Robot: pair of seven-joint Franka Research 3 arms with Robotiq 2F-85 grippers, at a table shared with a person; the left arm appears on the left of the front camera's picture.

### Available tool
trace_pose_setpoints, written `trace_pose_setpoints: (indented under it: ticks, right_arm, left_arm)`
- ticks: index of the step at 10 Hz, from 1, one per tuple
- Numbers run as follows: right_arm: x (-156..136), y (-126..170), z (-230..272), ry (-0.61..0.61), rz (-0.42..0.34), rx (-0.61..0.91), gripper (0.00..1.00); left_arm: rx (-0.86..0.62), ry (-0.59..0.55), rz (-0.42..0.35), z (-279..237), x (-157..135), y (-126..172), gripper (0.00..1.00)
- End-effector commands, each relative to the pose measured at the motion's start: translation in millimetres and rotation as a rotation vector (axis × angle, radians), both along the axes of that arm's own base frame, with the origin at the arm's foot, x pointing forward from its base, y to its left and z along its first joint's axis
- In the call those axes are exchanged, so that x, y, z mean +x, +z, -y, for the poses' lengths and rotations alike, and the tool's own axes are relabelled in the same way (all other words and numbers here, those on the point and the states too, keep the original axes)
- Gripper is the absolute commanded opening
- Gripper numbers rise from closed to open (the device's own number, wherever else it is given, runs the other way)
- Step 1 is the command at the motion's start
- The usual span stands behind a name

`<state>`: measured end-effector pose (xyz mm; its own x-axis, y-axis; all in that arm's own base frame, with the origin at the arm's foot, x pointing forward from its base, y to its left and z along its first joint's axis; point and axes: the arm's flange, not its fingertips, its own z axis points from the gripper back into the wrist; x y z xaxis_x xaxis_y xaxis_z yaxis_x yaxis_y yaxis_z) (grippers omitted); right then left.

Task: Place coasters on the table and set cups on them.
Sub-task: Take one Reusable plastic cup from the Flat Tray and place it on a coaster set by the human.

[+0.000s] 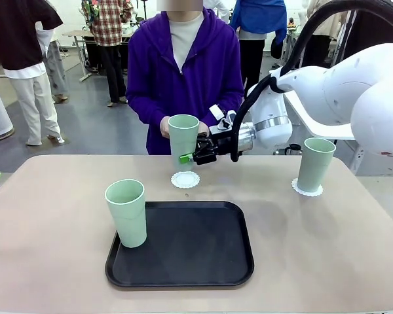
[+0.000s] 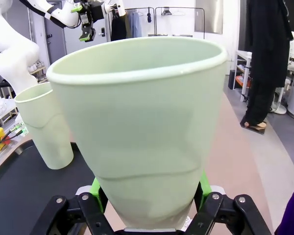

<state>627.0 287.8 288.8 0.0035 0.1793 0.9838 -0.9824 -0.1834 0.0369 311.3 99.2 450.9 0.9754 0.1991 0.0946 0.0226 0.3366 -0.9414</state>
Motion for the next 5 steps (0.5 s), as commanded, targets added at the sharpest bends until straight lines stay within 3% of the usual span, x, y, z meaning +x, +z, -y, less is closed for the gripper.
trace_pose_setpoints:
  ticks: [1, 5]
  right_arm:
    - [13.6, -4.1, 3.7, 0.006, -0.012, -0.015, 0.82]
    - [25.3, -24.4, 11.1, -0.01, -0.084, -0.037, 0.82]
  left_arm:
    - [-0.014, -0.002, 0.017, -1.9, -0.6, 0.1, 1.0]
    - [-0.014, -0.002, 0.017, -1.9, -0.6, 0.1, 1.0]
